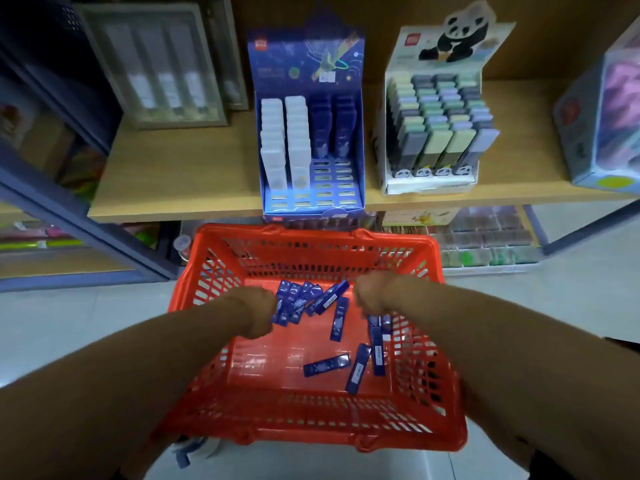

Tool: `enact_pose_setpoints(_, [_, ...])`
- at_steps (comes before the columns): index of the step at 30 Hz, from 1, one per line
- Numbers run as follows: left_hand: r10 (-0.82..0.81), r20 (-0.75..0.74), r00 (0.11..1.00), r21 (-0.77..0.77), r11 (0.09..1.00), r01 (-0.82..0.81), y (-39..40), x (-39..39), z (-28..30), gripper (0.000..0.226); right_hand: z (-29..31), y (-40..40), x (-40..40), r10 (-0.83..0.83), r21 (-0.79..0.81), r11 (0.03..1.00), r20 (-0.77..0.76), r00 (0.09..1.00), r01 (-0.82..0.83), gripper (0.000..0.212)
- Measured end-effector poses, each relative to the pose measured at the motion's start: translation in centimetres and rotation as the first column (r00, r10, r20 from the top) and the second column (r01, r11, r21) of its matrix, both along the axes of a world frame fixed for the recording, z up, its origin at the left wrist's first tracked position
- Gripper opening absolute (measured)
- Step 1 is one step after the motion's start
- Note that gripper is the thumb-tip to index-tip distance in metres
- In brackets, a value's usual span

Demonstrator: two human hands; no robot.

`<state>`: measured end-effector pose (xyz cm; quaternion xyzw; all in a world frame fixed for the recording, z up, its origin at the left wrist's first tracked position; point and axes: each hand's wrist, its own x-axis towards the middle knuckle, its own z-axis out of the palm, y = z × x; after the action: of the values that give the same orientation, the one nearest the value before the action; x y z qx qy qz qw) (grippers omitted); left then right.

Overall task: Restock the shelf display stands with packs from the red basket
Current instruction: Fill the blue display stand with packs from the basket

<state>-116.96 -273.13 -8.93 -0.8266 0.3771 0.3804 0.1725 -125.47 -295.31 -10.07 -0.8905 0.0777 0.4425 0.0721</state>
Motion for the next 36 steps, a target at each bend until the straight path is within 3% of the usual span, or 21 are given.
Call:
enact_pose_setpoints(2, [0.046,-0.006,0.999,-0.071,0.996,-0.047,-1.4,-1.1,-3.0,0.036,-4.1,0.7,-0.3,-0.250,0.065,0.968,0.118,0.961,0.244,0.017])
enact_pose_setpoints(4, [0.152,-0.055,0.987,-0.144,0.977,-0.158,-3.0,-2.7,-5.8,0.034,-7.8,2.1,-1.6,-0.450,0.109,0.892,0.112,0.886,0.439,0.026])
enact_pose_setpoints(7, [0.348,-0.075,0.935,-0.236,0.904,-0.356,-5.1,-3.9,-9.4,0.041,-11.4,3.6,-2.9,-0.710,0.157,0.704,0.127,0.693,0.692,0.034])
enact_pose_setpoints(11, [0.538,-0.063,0.840,-0.310,0.790,-0.529,-6.2,-3.8,-13.2,0.041,-14.1,4.3,-2.5,-0.806,0.182,0.592,0.138,0.576,0.785,0.037])
enact_pose_setpoints(16, [0.509,0.028,0.860,-0.351,0.811,-0.468,-5.7,-2.3,-15.9,0.051,-15.5,4.8,-1.4,-0.845,0.206,0.534,0.151,0.513,0.820,0.047])
enact_pose_setpoints(21, [0.490,-0.041,0.871,-0.388,0.795,-0.466,-4.8,-1.1,-17.8,0.046,-16.3,4.1,-1.1,-0.832,0.191,0.554,0.153,0.533,0.810,0.052])
enact_pose_setpoints(27, [0.586,-0.225,0.778,-0.332,0.705,-0.627,-3.5,-1.7,-17.6,0.022,-15.5,4.5,-1.6,-0.794,0.184,0.608,0.156,0.588,0.772,0.048])
enact_pose_setpoints(31, [0.581,-0.246,0.776,-0.324,0.705,-0.630,-1.6,-2.5,-15.1,0.021,-13.1,4.7,-2.4,-0.692,0.205,0.720,0.139,0.709,0.663,0.055])
enact_pose_setpoints(34, [0.503,-0.241,0.830,-0.287,0.780,-0.556,-0.8,-2.1,-11.8,0.016,-9.2,4.1,-2.1,-0.541,0.221,0.833,0.129,0.831,0.507,0.054])
enact_pose_setpoints(36, [0.441,-0.221,0.870,-0.244,0.839,-0.487,-0.8,-1.4,-8.7,0.024,-5.5,3.5,-1.4,-0.424,0.255,0.884,0.091,0.901,0.391,0.049])
